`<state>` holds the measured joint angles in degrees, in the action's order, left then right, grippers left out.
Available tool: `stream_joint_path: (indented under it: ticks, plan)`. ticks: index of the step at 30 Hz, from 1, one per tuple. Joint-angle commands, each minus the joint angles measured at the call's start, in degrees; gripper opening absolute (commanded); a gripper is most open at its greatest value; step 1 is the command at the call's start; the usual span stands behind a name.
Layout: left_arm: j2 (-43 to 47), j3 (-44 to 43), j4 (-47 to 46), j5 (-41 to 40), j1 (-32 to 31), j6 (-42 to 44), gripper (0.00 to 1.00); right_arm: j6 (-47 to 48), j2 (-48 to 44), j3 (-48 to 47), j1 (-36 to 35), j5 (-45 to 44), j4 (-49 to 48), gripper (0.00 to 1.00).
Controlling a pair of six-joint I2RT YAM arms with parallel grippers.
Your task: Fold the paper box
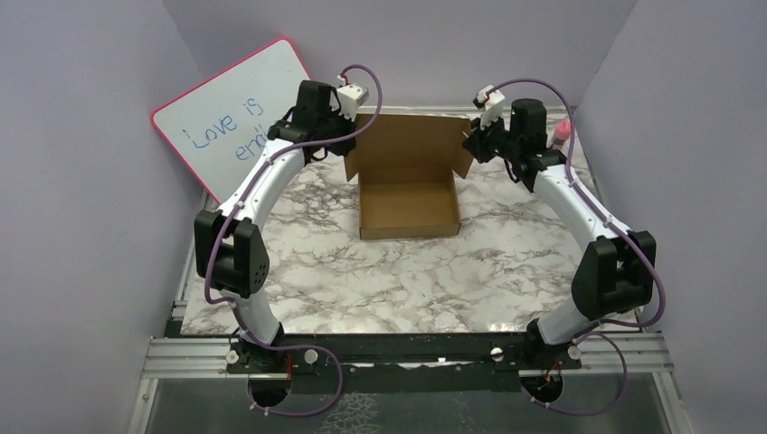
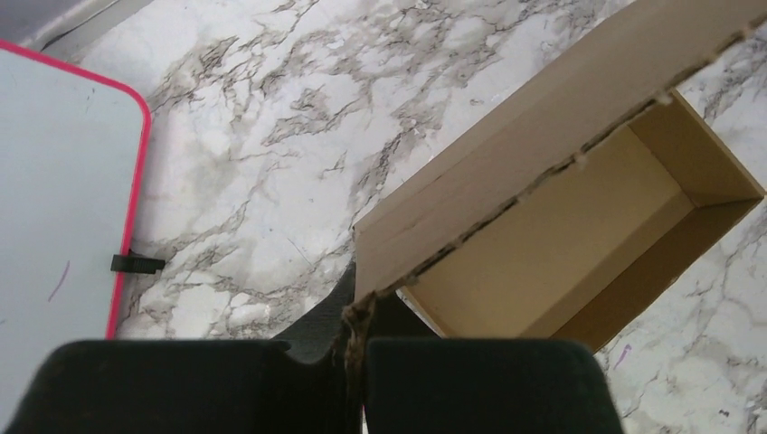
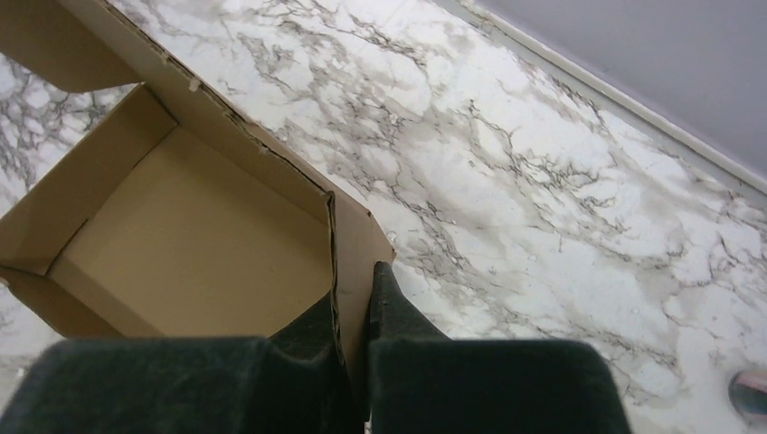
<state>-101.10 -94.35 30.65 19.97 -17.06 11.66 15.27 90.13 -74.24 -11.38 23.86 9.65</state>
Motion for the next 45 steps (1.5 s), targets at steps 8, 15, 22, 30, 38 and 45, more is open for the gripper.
stream_joint_path:
  ticks: [8,15,22,30,38,45]
  plan:
    - [-1.03,-2.02,-2.67,-10.08,-5.78,-23.71,0.0,-19.77,-2.2,-0.04,-7.17,-17.75,-0.07,0.01]
    - [-0.32,0.96,-6.63,-10.05,-7.11,-30.79,0.0,-28.91,-2.14,-0.99,-9.75,-23.54,1.72,0.01]
    - [2.2,5.64,-12.07,-9.4,-7.09,-34.79,0.0,-36.64,-1.86,-1.97,-10.73,-27.25,3.2,0.01]
    - [4.61,10.49,-15.31,-9.51,-7.11,-36.17,0.0,-42.43,-3.18,-0.89,-11.13,-33.18,3.31,0.01]
    - [7.05,14.31,-16.46,-9.92,-7.22,-36.28,0.0,-46.71,-2.51,0.01,-11.34,-31.87,2.46,0.01]
    - [9.84,19.66,-20.2,-10.31,-7.39,-37.41,0.0,-47.14,-5.12,6.17,-11.92,-34.34,-3.11,0.01]
